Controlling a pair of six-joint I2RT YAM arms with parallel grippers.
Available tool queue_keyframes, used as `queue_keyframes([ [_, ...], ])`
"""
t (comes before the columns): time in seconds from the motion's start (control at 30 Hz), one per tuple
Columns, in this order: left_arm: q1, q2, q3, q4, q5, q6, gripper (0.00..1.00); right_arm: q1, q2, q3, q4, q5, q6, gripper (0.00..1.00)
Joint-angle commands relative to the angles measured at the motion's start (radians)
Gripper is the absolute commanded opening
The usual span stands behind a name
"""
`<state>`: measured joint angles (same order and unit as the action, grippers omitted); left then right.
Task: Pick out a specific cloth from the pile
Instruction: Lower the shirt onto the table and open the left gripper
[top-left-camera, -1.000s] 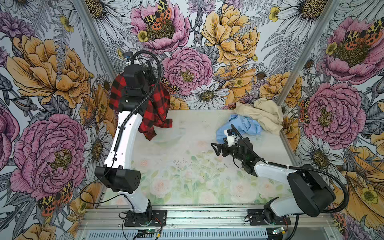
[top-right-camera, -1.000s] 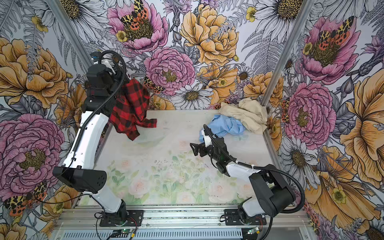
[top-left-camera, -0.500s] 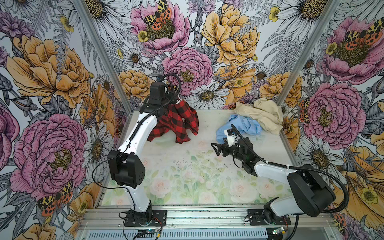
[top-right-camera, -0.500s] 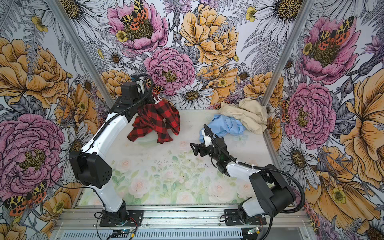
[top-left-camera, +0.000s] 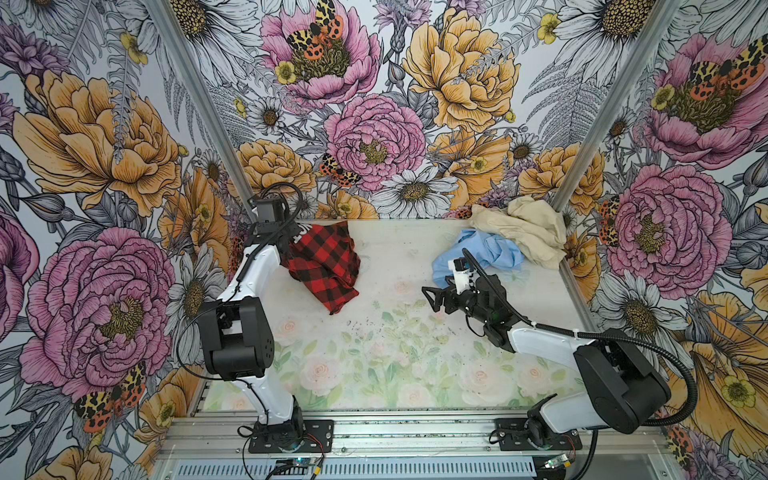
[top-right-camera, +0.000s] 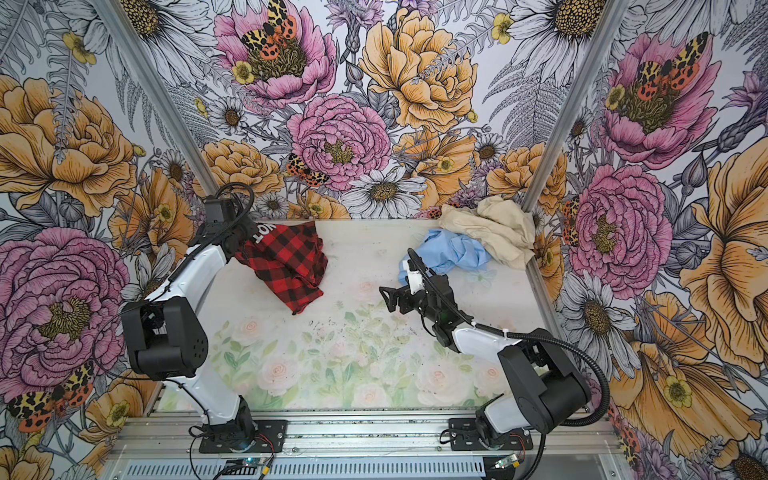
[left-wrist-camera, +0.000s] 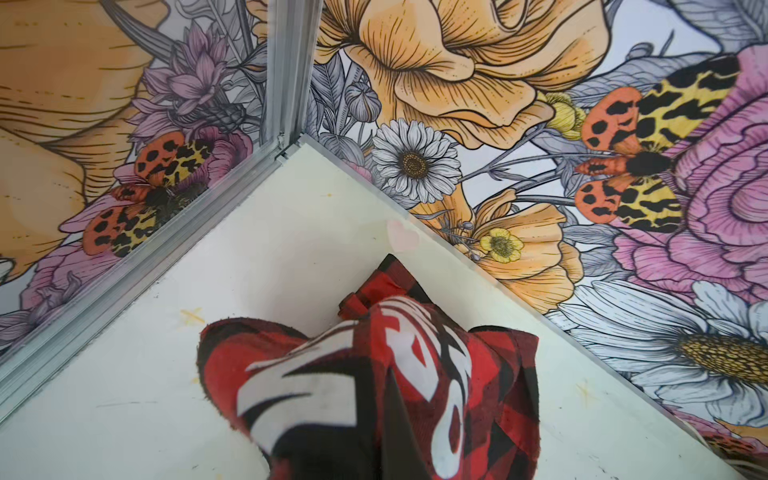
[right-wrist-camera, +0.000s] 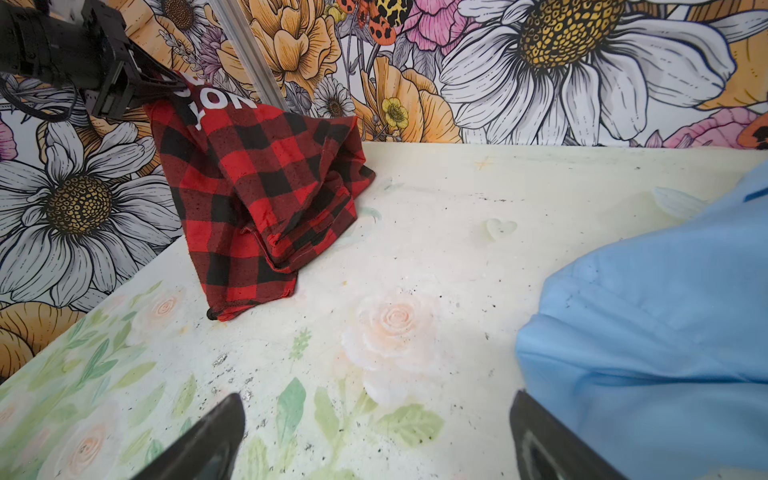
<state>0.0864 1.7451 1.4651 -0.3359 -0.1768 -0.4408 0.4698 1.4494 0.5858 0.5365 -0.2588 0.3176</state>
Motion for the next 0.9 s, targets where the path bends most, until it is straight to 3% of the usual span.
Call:
queue_keyframes([
  [0.0, -0.029, 0.033, 0.009, 0.015, -0.079, 0.107, 0.0, -0.004, 0.017, 0.01, 0.033, -0.01, 0.006, 0.99],
  [0.2, -0.134, 0.176, 0.093, -0.075, -0.064, 0.362, 0.0, -0.004, 0.044, 0.02, 0.028, -0.011, 0.004, 0.99],
  [0.3, -0.197, 0.265, 0.157, -0.136, -0.051, 0.429, 0.0, -0.005, 0.057, 0.026, 0.028, -0.016, 0.007, 0.99],
  [0.47, -0.265, 0.412, 0.302, -0.282, -0.114, 0.469, 0.0, -0.005, 0.054, 0.027, 0.022, -0.017, 0.004, 0.99],
  [0.73, -0.281, 0.496, 0.31, -0.331, -0.093, 0.517, 0.0, -0.005, 0.042, 0.027, 0.014, -0.019, 0.004, 0.99],
  [0.87, -0.277, 0.454, 0.299, -0.33, -0.068, 0.515, 0.24, -0.005, 0.032, 0.025, 0.012, -0.019, 0.001, 0.99],
])
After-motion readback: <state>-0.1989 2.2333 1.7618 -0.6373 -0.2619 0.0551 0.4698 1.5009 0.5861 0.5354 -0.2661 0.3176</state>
